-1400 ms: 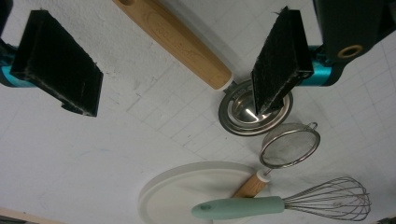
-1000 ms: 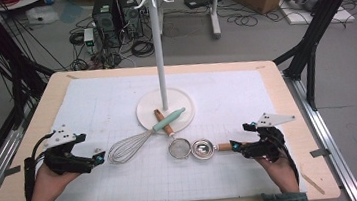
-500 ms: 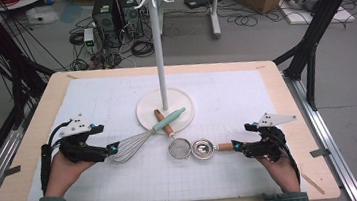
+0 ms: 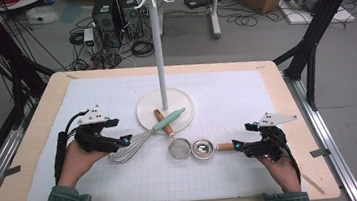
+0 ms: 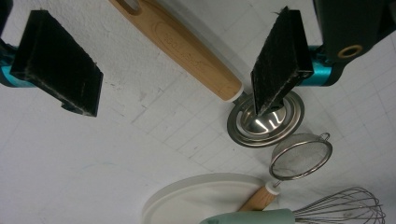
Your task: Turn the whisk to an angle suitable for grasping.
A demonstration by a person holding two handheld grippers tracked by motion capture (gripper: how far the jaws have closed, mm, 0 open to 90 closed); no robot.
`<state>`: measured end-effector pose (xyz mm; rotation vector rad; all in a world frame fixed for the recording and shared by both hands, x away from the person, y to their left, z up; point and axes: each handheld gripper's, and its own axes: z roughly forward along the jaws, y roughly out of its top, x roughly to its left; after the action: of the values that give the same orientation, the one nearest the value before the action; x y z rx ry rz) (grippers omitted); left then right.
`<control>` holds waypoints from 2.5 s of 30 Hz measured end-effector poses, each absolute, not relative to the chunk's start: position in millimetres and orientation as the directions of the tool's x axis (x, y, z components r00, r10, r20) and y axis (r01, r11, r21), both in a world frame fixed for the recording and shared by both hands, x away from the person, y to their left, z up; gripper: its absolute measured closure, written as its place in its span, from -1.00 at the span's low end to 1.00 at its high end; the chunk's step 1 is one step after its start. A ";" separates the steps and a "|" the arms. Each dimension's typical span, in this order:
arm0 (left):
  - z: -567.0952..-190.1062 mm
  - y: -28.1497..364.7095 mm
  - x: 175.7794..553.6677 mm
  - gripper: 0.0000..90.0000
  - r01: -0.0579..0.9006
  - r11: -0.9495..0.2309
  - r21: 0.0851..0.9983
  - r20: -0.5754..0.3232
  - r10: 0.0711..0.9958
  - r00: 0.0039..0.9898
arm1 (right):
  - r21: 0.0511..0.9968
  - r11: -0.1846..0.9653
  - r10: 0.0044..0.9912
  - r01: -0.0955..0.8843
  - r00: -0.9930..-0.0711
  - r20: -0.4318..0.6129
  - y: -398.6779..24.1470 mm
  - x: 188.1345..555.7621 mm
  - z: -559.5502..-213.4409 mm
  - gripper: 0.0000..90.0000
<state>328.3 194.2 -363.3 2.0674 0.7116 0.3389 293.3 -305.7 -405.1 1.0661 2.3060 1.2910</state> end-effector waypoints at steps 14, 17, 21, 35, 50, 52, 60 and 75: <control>-359.5 164.8 348.7 -0.40 0.359 -0.471 0.806 -0.037 0.565 0.824 | 0.825 0.328 0.719 0.461 -0.688 0.099 -305.2 294.4 -405.6 -0.66; -358.9 157.6 353.2 -0.38 0.350 -0.487 0.800 -0.021 0.561 0.828 | 0.825 0.327 0.720 0.462 -0.687 0.099 -306.2 294.3 -405.6 -0.66; -359.1 149.9 359.0 -0.37 0.352 -0.499 0.792 -0.018 0.556 0.831 | 0.824 0.324 0.722 0.465 -0.684 0.102 -307.1 294.4 -405.5 -0.66; -367.3 126.5 377.2 -0.27 0.380 -0.544 0.748 -0.033 0.542 0.840 | 0.826 0.322 0.723 0.463 -0.684 0.101 -308.8 295.3 -405.8 -0.66; -384.2 105.1 389.9 -0.15 0.421 -0.592 0.688 -0.037 0.550 0.834 | 0.823 0.324 0.720 0.466 -0.686 0.105 -309.4 296.3 -407.5 -0.66; -385.9 102.3 391.2 -0.10 0.422 -0.600 0.680 -0.034 0.549 0.835 | 0.824 0.325 0.720 0.465 -0.686 0.103 -309.8 296.8 -408.2 -0.66; -388.7 97.1 396.0 -0.03 0.432 -0.609 0.665 -0.047 0.543 0.838 | 0.825 0.322 0.720 0.464 -0.686 0.105 -310.3 296.7 -408.0 -0.66; -394.4 93.8 400.2 0.07 0.449 -0.625 0.639 -0.045 0.552 0.833 | 0.828 0.310 0.725 0.467 -0.679 0.112 -310.9 299.3 -406.8 -0.66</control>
<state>400.2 93.8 -394.4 2.3467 0.7277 0.2026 299.3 -310.9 -406.8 1.0798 2.2988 1.3062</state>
